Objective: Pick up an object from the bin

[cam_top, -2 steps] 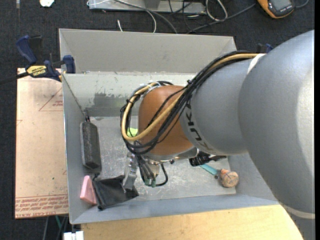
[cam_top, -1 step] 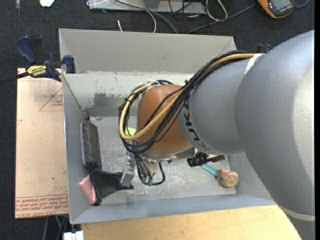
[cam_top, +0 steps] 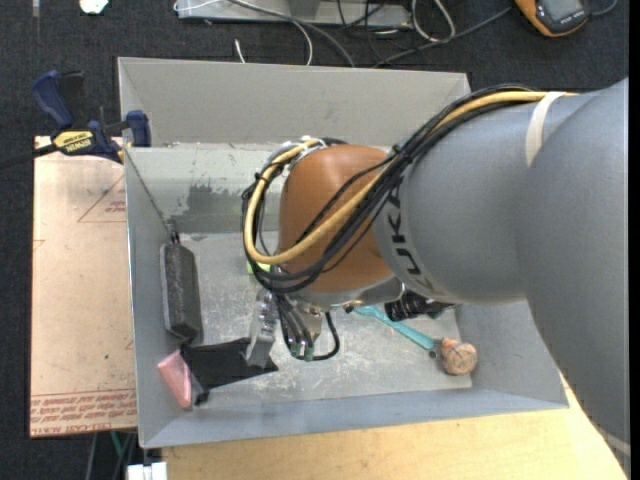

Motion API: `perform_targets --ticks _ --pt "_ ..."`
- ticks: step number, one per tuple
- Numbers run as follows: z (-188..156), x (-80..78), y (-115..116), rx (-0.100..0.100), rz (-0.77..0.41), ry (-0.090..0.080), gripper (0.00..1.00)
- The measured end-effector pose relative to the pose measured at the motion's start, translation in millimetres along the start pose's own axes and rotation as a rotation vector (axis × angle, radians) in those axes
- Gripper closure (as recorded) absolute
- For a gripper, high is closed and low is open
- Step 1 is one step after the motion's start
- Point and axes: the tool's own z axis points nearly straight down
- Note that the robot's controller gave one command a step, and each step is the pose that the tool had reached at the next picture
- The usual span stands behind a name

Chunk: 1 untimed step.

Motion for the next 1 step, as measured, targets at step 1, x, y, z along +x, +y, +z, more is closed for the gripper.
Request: perform_targets --ticks 1 --pt "64.5 -7.5 13.1 -0.004 -0.086 -0.005 1.00"
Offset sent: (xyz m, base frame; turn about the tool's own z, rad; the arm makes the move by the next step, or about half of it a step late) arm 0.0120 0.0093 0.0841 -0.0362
